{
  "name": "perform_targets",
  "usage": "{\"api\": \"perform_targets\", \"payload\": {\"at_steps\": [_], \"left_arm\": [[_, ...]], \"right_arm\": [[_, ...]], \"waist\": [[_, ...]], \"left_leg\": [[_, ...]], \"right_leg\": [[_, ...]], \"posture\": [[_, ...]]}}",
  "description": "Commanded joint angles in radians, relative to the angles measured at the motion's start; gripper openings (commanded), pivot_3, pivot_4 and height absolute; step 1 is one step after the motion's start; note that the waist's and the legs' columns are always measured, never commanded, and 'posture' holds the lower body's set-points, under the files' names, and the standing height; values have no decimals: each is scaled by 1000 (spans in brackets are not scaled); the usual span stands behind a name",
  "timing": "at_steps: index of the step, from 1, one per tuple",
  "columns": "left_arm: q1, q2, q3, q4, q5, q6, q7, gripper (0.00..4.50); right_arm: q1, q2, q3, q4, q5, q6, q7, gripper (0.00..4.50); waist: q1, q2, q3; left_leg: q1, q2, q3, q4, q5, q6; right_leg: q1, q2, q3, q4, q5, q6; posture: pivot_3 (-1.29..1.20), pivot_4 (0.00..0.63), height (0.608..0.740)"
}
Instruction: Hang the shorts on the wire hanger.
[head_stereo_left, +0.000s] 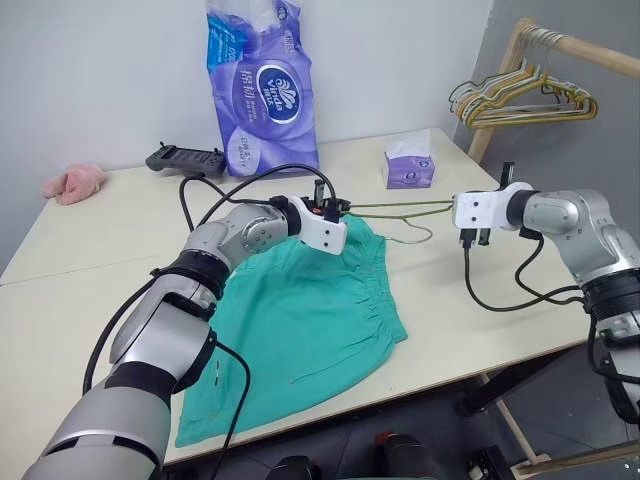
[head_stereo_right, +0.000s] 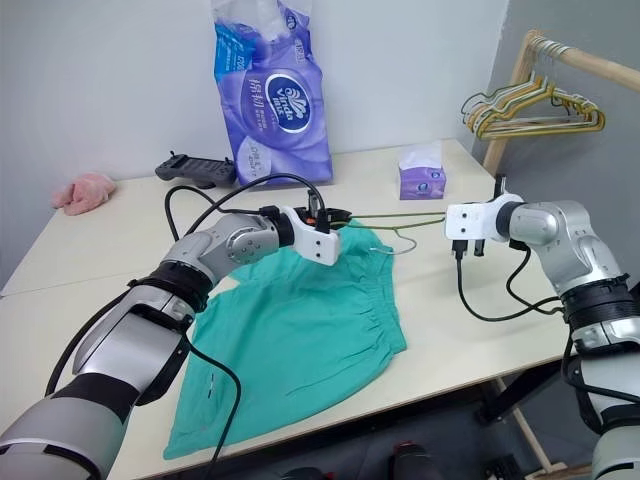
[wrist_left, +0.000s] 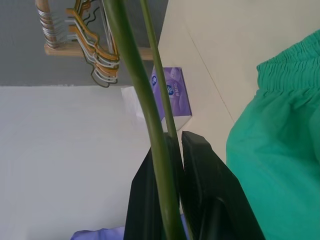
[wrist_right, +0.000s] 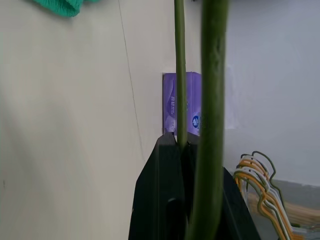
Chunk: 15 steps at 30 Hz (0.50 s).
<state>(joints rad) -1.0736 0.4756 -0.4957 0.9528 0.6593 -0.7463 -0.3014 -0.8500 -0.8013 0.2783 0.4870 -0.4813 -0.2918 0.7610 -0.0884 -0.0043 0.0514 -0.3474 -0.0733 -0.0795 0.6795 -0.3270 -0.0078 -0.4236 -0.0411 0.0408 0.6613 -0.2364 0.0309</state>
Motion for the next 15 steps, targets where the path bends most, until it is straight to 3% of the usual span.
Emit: {"api": "perform_targets", "payload": {"at_steps": [1,12,15], "left_arm": [[-26,-2,42,-7,-82,-6,-69,1203],[-22,53,52,-18,-123,-49,-106,4470],[-7,97,64,-24,-140,-55,-128,4492]], "right_arm": [[-23,-11,-15,-47,4,-12,-8,0],[33,-29,-55,-60,55,41,19,0],[103,-72,-101,-82,104,74,43,0]], "waist": [[0,0,0],[0,0,0],[2,0,0]], "left_leg": [[0,0,0,0,0,0],[0,0,0,0,0,0],[0,0,0,0,0,0]], "right_leg": [[0,0,0,0,0,0],[0,0,0,0,0,0],[0,0,0,0,0,0]], "posture": [[-135,19,740],[-132,21,740],[-126,22,740]]}}
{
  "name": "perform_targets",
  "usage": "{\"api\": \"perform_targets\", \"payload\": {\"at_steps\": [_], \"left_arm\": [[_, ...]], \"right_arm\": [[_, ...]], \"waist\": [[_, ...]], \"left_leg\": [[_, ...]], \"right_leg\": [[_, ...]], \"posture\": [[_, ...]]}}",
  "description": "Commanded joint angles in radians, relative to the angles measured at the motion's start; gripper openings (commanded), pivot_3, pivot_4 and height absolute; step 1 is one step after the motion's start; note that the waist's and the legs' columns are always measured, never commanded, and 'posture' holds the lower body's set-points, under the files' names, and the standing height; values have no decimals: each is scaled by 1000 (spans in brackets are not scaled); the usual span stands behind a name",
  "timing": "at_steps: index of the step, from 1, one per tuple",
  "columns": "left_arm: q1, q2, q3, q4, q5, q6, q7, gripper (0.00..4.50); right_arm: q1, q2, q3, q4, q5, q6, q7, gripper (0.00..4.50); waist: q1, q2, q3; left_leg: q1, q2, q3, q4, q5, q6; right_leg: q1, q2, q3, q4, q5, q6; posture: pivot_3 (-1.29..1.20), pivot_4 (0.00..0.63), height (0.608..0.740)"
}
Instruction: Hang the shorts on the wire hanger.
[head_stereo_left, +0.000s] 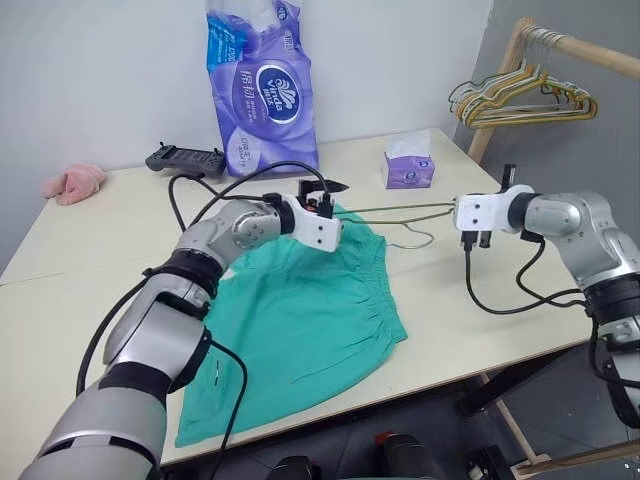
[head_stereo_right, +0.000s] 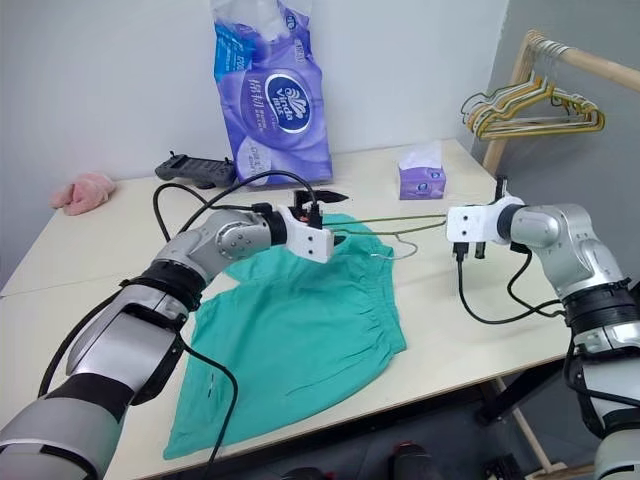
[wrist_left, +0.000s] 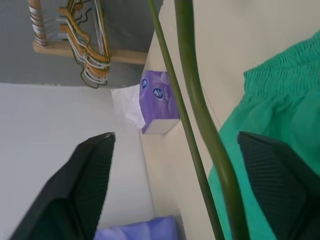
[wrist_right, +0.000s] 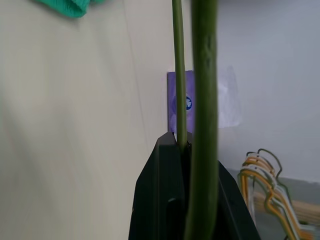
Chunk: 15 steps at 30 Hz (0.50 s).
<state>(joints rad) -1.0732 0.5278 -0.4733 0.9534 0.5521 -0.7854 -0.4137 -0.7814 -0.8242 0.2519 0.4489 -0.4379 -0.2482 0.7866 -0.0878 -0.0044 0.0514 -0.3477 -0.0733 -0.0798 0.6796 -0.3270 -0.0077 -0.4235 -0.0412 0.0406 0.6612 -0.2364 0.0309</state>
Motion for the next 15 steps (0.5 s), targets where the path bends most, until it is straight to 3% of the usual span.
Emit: {"api": "perform_targets", "payload": {"at_steps": [1,4,8,11,15], "left_arm": [[-3,57,45,-26,-34,-15,-21,4492],[15,84,63,-30,-77,-23,-67,4492],[84,72,164,-70,-305,55,-257,4492],[190,38,263,-217,-568,277,-475,4492],[377,62,290,-501,-728,424,-623,4492]], "right_arm": [[60,-63,-90,-55,77,43,25,0],[128,-98,-129,-98,124,77,49,0],[229,-110,-207,-184,238,235,113,0],[311,-90,-277,-299,380,481,193,0],[403,-68,-366,-444,602,799,283,0]], "waist": [[2,0,0],[1,0,0],[0,0,0],[0,0,0],[-2,0,0]], "left_leg": [[0,0,0,0,0,0],[0,0,0,0,0,0],[0,0,0,0,0,0],[0,1,0,1,0,0],[0,2,0,1,-1,1]], "right_leg": [[0,0,0,0,0,0],[0,0,0,0,0,0],[0,0,0,1,0,0],[0,0,0,1,0,0],[1,1,0,0,0,0]], "posture": [[-125,23,740],[-124,24,740],[-122,21,740],[-123,22,740],[-121,20,740]]}}
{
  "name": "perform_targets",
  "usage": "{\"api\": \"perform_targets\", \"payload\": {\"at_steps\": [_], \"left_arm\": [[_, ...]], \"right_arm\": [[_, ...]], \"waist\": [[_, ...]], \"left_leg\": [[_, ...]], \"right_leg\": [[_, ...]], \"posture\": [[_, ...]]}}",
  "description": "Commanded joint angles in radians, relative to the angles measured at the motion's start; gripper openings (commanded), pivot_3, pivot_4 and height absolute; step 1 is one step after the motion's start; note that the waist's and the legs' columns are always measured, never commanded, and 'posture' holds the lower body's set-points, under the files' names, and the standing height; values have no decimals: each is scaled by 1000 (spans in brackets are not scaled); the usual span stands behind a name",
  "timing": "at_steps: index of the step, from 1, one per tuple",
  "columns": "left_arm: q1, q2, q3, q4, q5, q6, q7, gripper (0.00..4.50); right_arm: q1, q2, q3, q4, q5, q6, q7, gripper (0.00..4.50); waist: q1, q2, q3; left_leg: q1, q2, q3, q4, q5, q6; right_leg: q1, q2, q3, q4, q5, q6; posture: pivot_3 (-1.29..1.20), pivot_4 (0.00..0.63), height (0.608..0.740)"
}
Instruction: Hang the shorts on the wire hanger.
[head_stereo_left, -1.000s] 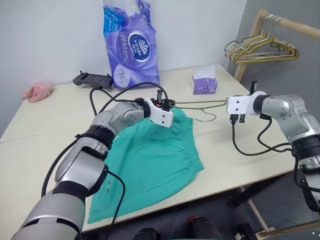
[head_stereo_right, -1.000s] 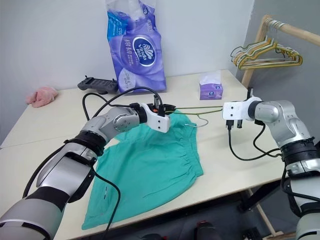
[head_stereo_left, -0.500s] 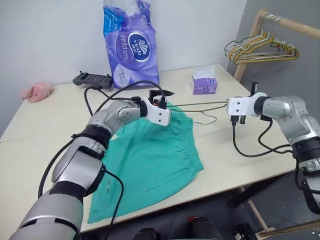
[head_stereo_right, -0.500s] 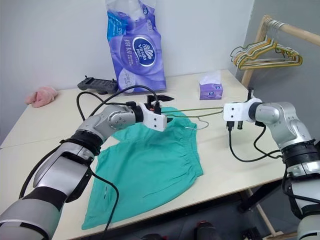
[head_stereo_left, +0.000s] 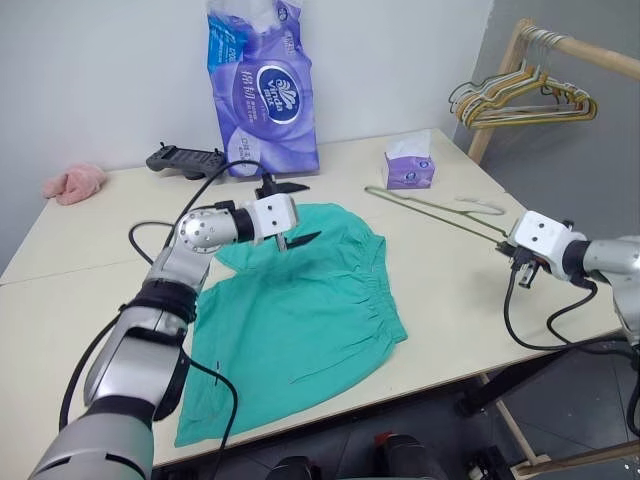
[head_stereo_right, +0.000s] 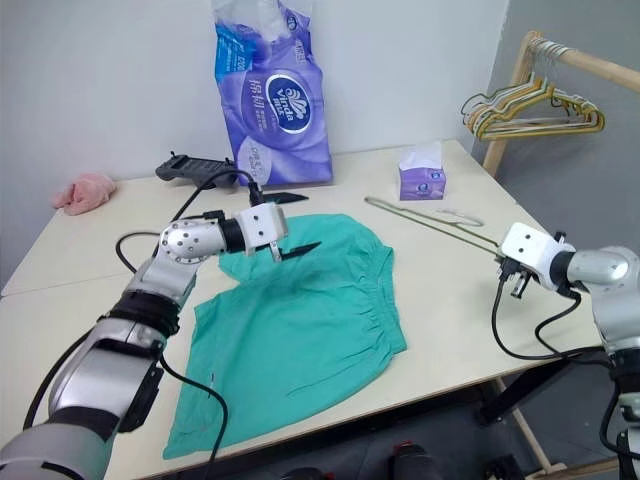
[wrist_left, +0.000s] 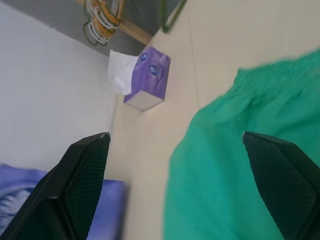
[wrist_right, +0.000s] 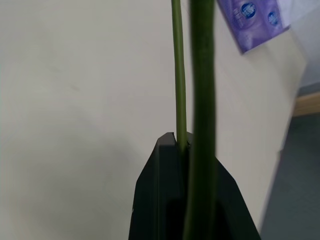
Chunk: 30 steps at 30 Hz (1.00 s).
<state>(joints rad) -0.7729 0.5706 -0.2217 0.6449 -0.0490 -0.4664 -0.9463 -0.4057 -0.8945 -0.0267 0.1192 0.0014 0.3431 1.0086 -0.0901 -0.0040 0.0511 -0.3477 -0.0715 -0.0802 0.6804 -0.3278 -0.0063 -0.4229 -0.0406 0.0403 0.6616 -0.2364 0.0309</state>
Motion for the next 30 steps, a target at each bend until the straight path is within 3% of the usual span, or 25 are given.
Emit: {"api": "perform_targets", "payload": {"at_steps": [1,4,10,13,18,23,27,30], "left_arm": [[121,22,48,-262,-162,162,-106,4492],[231,28,75,-420,-239,327,-115,4492],[358,52,130,-590,-308,518,-94,4492],[439,81,148,-656,-305,524,-116,4492],[527,47,186,-708,-314,521,-66,4492],[517,10,135,-677,-227,530,10,4492],[446,6,70,-605,-108,503,27,4492],[374,-18,37,-573,-96,546,9,4492]], "right_arm": [[47,6,-109,-148,222,301,76,0],[106,22,-152,-208,331,425,83,0],[159,-55,-99,-207,452,634,177,0],[172,-126,-69,-196,551,781,273,0],[177,-217,16,-179,602,856,354,0],[167,-245,75,-201,625,867,382,0],[139,-221,94,-187,614,840,347,0],[142,-217,95,-189,622,841,335,0]], "waist": [[0,0,0],[4,-2,-1],[10,-3,-3],[15,-3,-3],[36,-5,-5],[63,-6,-6],[80,-8,-7],[88,-8,-7]], "left_leg": [[0,0,0,0,0,0],[1,0,-1,1,0,0],[1,0,-1,1,-2,3],[1,0,-1,1,-2,3],[2,0,0,1,-3,4],[2,0,0,2,-3,5],[3,-1,0,3,-3,5],[3,-1,0,3,-3,5]], "right_leg": [[0,0,0,0,0,0],[1,0,0,0,0,0],[2,0,-1,0,0,0],[2,0,0,-1,0,0],[2,0,-1,-1,0,0],[4,0,0,-2,1,1],[5,0,-1,-2,1,2],[5,0,-1,-2,1,2]], "posture": [[-118,20,740],[-111,21,740],[-87,22,740],[-77,22,740],[-49,27,740],[-40,32,740],[-38,37,740],[-45,36,740]]}}
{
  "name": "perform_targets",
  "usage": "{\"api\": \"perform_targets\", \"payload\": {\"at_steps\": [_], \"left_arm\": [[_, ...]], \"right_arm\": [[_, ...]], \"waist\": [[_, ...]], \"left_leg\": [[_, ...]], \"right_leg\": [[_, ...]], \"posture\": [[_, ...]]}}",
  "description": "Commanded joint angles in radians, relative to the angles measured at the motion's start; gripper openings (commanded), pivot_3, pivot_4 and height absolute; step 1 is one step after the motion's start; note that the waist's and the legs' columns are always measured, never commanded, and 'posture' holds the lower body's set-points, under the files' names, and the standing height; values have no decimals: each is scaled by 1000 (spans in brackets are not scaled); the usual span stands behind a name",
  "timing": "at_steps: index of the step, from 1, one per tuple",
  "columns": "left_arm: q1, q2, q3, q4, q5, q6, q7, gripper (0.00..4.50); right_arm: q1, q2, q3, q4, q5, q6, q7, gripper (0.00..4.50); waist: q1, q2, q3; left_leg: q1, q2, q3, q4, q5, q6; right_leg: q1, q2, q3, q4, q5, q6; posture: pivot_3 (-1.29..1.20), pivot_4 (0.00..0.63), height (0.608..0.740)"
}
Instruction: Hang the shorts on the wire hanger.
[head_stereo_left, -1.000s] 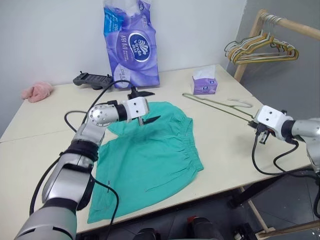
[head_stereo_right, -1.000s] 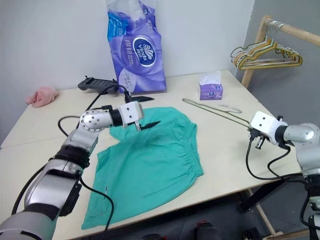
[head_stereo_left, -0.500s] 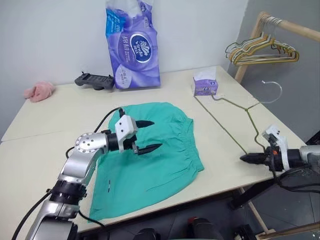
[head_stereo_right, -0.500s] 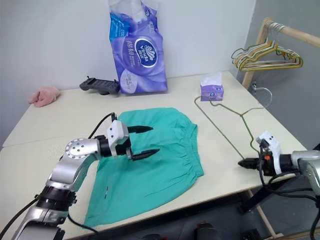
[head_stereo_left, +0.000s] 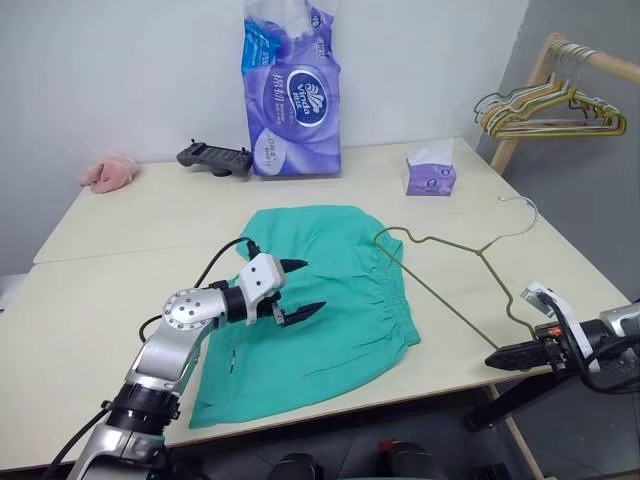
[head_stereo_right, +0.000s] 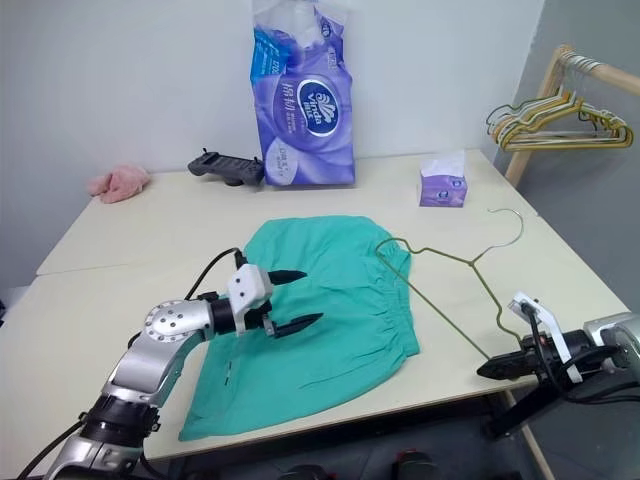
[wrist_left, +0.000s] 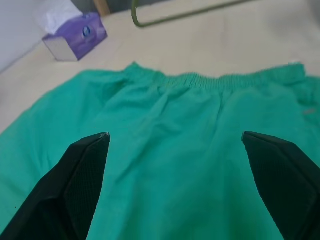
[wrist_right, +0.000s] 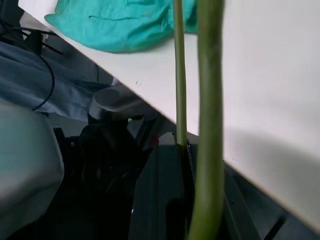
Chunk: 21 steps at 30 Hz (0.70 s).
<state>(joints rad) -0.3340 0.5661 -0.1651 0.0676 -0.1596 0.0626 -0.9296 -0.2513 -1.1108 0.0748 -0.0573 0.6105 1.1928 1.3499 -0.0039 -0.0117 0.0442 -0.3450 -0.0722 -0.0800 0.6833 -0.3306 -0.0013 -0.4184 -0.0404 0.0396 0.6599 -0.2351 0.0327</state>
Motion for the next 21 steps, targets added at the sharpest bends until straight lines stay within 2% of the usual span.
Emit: {"api": "perform_targets", "payload": {"at_steps": [1,6,11,15,21], "left_arm": [[-86,-23,-28,13,13,29,-19,4492],[-161,-63,-59,88,17,6,-72,4492],[-187,-86,-45,120,4,0,-85,4492],[-129,-41,-10,85,-51,32,-145,4492],[-15,22,43,-11,-152,89,-219,4492]], "right_arm": [[-4,-4,-8,-18,16,-11,-8,0],[45,-40,-20,-27,33,9,0,0],[122,-132,-24,-31,78,64,49,0],[156,-137,-47,2,98,77,35,0],[168,-115,-11,52,84,66,16,0]], "waist": [[4,-1,0],[3,-1,0],[-1,-1,0],[-7,-1,0],[-22,-1,0]], "left_leg": [[0,0,0,0,0,0],[0,0,0,0,0,0],[0,1,0,0,0,0],[0,1,0,0,0,0],[0,3,0,-2,0,0]], "right_leg": [[0,0,0,0,0,0],[0,0,0,0,0,0],[-1,0,0,0,0,0],[-1,1,0,0,0,0],[-1,1,-1,-1,0,0]], "posture": [[-49,38,740],[-75,39,740],[-103,43,740],[-108,45,740],[-87,51,740]]}}
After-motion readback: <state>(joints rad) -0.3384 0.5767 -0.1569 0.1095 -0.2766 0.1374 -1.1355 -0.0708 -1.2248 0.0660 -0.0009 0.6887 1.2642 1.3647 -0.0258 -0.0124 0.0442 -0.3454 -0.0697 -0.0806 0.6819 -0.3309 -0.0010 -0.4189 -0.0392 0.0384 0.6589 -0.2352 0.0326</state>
